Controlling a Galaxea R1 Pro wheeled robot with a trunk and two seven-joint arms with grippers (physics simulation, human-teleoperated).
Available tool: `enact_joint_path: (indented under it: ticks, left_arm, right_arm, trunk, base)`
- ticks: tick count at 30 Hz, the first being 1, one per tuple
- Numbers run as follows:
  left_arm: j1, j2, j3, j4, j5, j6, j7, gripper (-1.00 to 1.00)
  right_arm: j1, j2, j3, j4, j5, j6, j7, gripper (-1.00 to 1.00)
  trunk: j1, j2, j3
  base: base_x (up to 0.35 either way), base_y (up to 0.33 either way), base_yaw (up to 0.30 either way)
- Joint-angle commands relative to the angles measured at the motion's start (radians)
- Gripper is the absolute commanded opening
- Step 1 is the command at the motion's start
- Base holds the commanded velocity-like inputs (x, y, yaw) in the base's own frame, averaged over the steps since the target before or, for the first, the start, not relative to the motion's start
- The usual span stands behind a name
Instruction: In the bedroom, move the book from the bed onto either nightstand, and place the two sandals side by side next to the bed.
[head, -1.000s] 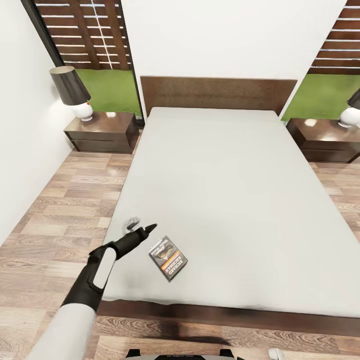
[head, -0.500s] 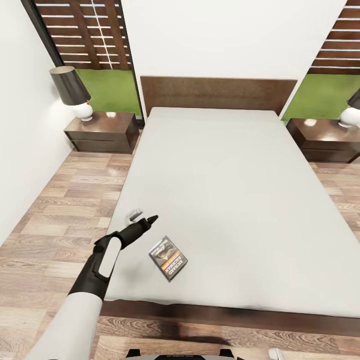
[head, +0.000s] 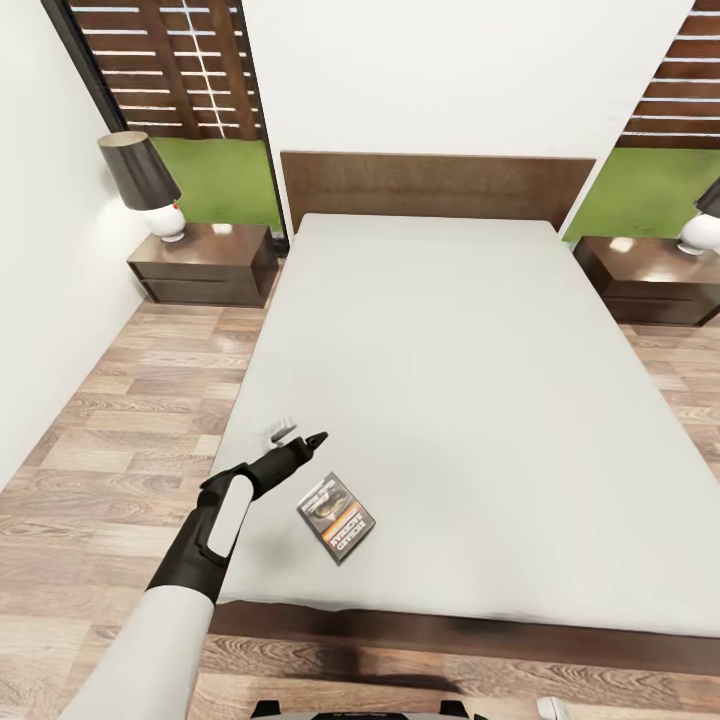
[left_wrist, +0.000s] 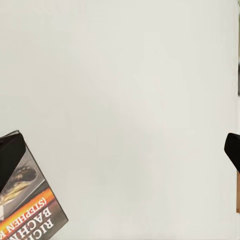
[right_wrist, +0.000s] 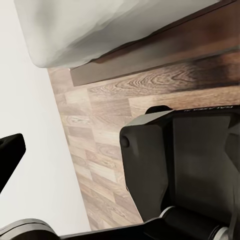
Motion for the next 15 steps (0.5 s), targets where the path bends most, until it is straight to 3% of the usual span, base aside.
enact_joint_path:
  ticks: [1, 15]
  left_arm:
    - [0.0, -0.001, 0.004, -0.001, 0.003, 0.008, -0.004, 1.0]
    - [0.003, 0.002, 0.005, -0.002, 0.002, 0.007, -0.004, 1.0]
  right_arm:
    - [-0.001, 0.0, -0.001, 0.001, 0.0, -0.002, 0.003, 1.0]
    - [-0.001, 0.0, -0.001, 0.001, 0.0, -0.002, 0.005, 1.0]
  trunk:
    - [0.004, -0.009, -0.004]
    - [0.058, -0.107, -0.048]
  base:
    - [0.0, 0.0, 0.0]
    - [0.0, 0.0, 0.0]
